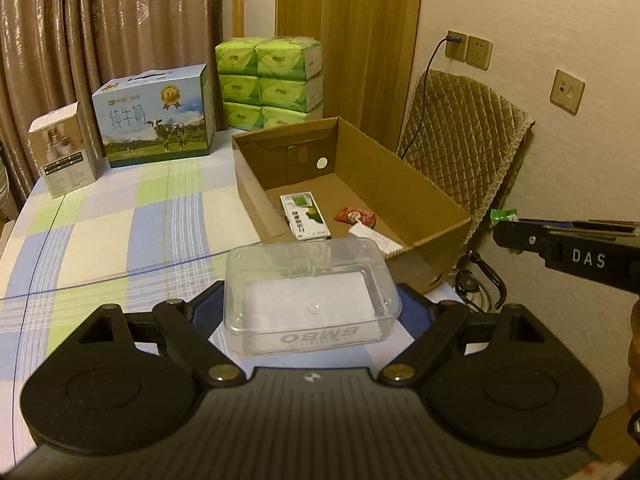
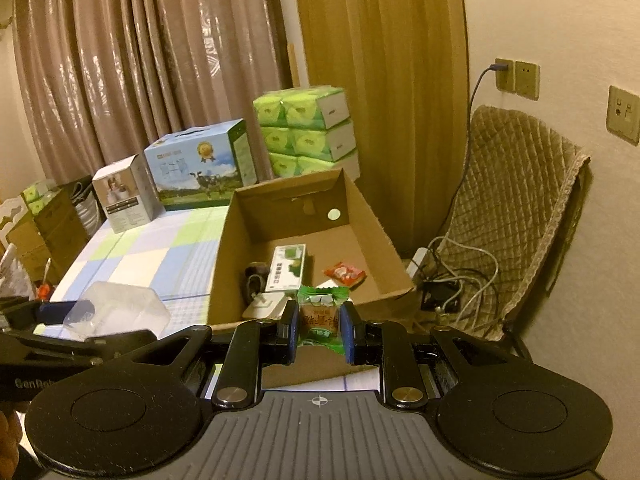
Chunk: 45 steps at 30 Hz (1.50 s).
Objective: Organize objects
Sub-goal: 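Carry the green candy and clear container over the cardboard box, then open both tools to drop the candy and container into the box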
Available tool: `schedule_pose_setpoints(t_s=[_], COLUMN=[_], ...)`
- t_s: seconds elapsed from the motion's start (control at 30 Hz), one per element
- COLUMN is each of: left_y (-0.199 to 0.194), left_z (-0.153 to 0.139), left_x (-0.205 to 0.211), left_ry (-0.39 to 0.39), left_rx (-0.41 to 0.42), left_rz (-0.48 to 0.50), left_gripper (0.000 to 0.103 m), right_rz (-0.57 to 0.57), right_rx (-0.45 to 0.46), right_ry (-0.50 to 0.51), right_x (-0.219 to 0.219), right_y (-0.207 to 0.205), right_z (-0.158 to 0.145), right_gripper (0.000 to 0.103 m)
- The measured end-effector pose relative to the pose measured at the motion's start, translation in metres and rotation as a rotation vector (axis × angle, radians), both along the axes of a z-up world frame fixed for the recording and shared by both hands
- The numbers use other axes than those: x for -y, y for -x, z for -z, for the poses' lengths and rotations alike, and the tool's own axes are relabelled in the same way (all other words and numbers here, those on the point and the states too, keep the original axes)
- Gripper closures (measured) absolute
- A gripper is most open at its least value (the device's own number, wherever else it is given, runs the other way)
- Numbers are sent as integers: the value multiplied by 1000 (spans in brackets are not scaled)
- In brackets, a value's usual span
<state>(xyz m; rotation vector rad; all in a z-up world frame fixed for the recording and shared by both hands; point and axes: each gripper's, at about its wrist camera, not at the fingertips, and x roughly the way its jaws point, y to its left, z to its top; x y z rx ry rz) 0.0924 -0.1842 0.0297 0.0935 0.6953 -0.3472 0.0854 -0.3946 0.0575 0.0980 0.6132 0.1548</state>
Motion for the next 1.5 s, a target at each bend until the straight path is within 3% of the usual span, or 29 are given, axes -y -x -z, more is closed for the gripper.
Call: schedule_pose_setpoints(t_s=[0.7, 1.5], left_y=[-66, -124], left_z=[-6, 13], left_x=[37, 53], left_ry=[4, -2], left_rx=[2, -38], left_rz=[16, 47], left_gripper=[18, 18], right_rz=[-60, -93], right_rx=[6, -66], right_ry=[0, -15], right_x=[13, 16], right_y=[-70, -139], right_z=[-14, -2], right_gripper=[84, 84])
